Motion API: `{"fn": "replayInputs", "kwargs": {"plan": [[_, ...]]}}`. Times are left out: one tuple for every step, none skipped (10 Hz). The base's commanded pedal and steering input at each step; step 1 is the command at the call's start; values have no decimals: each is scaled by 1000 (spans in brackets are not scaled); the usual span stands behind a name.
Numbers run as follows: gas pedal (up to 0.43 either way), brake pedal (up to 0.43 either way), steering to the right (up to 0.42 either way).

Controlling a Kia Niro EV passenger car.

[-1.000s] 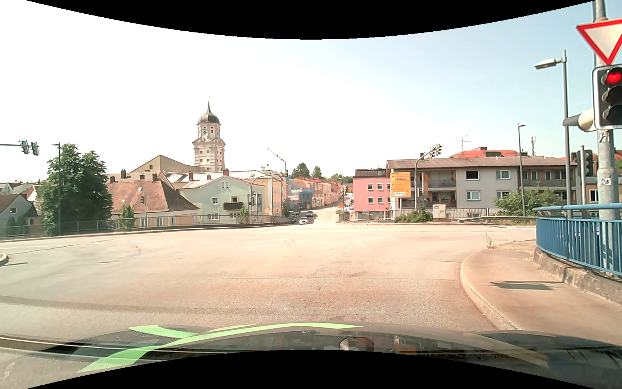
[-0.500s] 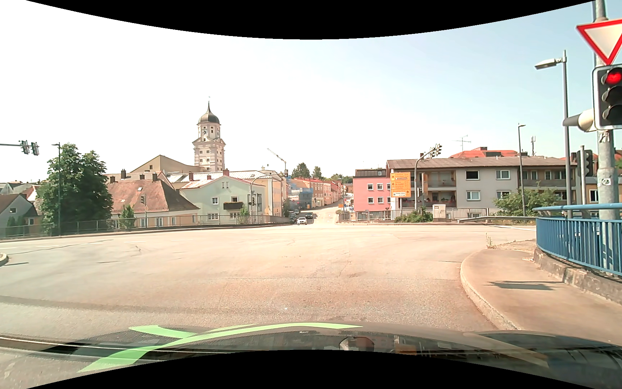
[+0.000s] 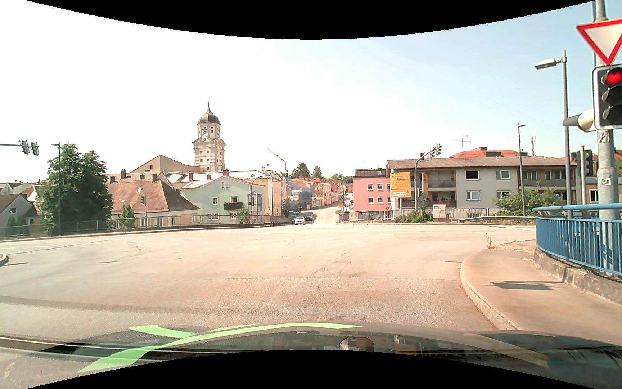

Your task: Follow the waypoints while adhering to traffic rules and regulations

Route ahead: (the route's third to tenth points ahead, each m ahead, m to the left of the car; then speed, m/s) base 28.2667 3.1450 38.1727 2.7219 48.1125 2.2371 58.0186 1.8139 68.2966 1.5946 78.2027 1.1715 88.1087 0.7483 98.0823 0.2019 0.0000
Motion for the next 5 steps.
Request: {"fn": "replayInputs", "kwargs": {"plan": [[0,293,-8],[0,293,-8],[0,293,-8],[0,293,-8],[0,293,-8]]}}
